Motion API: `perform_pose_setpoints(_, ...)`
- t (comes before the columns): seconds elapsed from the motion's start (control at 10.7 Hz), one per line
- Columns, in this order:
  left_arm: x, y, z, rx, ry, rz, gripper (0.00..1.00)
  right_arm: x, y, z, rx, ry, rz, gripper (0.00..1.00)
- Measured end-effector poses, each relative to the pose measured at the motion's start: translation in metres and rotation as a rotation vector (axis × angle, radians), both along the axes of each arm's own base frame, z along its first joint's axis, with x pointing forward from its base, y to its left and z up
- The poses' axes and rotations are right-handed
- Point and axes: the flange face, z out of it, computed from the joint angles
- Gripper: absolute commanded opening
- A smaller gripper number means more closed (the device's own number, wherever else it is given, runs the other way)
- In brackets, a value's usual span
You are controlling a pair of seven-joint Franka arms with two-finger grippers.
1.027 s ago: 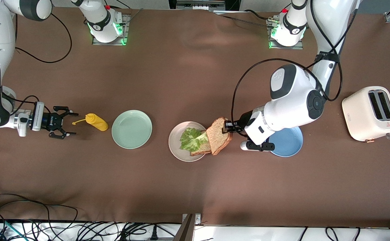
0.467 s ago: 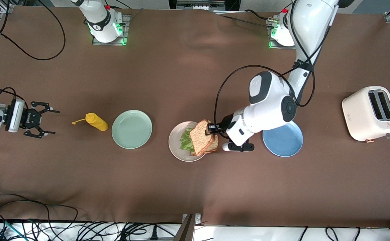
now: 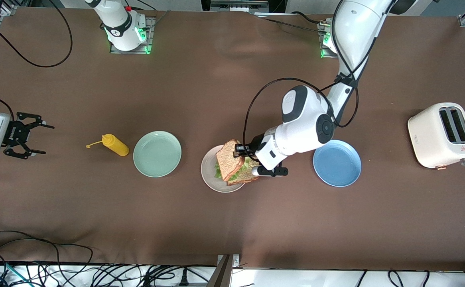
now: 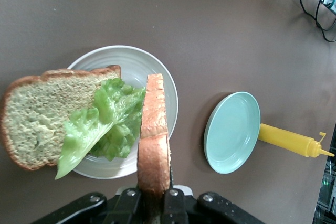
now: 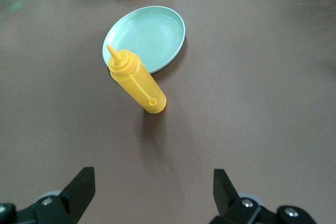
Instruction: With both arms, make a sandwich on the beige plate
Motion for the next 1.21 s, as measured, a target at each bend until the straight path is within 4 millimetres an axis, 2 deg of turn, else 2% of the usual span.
perform_pose_setpoints(0.37,0.007,0.001,-0.030,0.011,0.007,0.014,0.00,-0.009,0.002,0.056,-0.137,0.109,-0.162,1.00)
perform_pose_setpoints(0.56,0.010,-0.001,-0.037,-0.020,0.026,0.036,0.00,-0.016,0.009,0.073,-0.228,0.202,-0.282,1.00)
perform_pose_setpoints(0.75,0.010,-0.002,-0.041,-0.042,0.035,0.038,0.00,-0.023,0.023,0.098,-0.320,0.267,-0.411,1.00)
perform_pose_setpoints(0.93,0.008,-0.003,-0.054,-0.035,0.046,0.033,0.00,-0.025,0.051,0.125,-0.410,0.306,-0.535,1.00)
perform_pose_setpoints(1.03,0.008,-0.003,-0.059,-0.033,0.052,0.033,0.28,-0.025,0.070,0.137,-0.451,0.318,-0.597,1.00)
perform_pose_setpoints(1.12,0.008,-0.002,-0.062,-0.032,0.053,0.034,0.42,-0.026,0.090,0.145,-0.481,0.332,-0.656,1.00)
perform_pose_setpoints(1.21,0.009,-0.002,-0.061,-0.031,0.051,0.037,0.51,-0.027,0.109,0.150,-0.513,0.345,-0.714,1.00)
